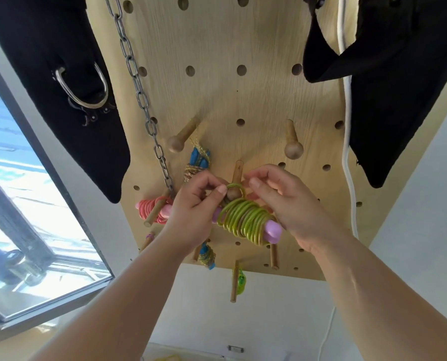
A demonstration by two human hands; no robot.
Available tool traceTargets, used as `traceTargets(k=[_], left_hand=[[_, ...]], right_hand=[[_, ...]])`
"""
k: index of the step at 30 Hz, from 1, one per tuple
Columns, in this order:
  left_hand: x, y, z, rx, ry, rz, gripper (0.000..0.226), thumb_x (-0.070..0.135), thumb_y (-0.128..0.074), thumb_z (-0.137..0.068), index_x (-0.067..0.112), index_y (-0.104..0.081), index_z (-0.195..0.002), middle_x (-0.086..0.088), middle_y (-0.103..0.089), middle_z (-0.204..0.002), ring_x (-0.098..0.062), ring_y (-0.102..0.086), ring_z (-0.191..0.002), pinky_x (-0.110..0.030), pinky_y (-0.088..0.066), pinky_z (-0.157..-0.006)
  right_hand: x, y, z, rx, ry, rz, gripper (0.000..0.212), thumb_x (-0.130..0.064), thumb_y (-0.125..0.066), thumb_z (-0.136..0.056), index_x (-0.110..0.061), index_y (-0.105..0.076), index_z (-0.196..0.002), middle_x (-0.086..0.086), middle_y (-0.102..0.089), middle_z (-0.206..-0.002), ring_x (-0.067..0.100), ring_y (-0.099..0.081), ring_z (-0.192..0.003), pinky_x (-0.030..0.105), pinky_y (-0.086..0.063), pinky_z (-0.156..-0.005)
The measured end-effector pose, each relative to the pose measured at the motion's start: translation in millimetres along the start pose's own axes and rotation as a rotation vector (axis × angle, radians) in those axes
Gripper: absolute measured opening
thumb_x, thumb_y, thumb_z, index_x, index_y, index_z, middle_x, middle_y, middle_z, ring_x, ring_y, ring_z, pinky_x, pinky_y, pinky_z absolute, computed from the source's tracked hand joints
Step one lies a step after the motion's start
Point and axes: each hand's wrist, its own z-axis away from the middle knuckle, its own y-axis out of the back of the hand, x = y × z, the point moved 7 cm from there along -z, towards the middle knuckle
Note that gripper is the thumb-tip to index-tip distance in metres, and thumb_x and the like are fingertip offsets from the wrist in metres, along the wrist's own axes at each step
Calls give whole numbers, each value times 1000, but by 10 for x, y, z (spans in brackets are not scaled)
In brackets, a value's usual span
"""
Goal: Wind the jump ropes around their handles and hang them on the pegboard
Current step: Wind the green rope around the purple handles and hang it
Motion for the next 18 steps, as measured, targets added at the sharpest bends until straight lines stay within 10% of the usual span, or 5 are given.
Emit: traceTargets(k=[6, 13, 18], left_hand=[[6, -11, 42, 21, -3, -72, 15, 30, -55, -95, 19, -66, -93, 1, -71, -97, -25, -67, -96, -58, -56, -86], [93, 63, 67, 40, -117, -407, 26, 6, -64, -93, 31, -67, -100, 22, -66, -117, 10, -55, -115, -4, -39, -93], [180, 40, -17, 103, -261, -572, 22, 3, -66, -89, 15, -75, -105, 6, -70, -113, 3, -57, -109, -3, -37, -95]], right_hand=[[-152, -134, 330, 62, 274, 669, 43, -37, -73, -87, -40, -60, -128, -24, -58, -120, -4, -54, -111, 18, -51, -91], [67, -59, 231, 175, 356, 698, 48, -30, -68, -93, -28, -57, -140, -15, -59, -136, 5, -51, -124, 28, -47, -104], [119, -11, 87, 272, 419, 874, 49, -23, -69, -93, -28, -59, -140, -3, -58, -138, 21, -50, -122, 35, -48, -100]])
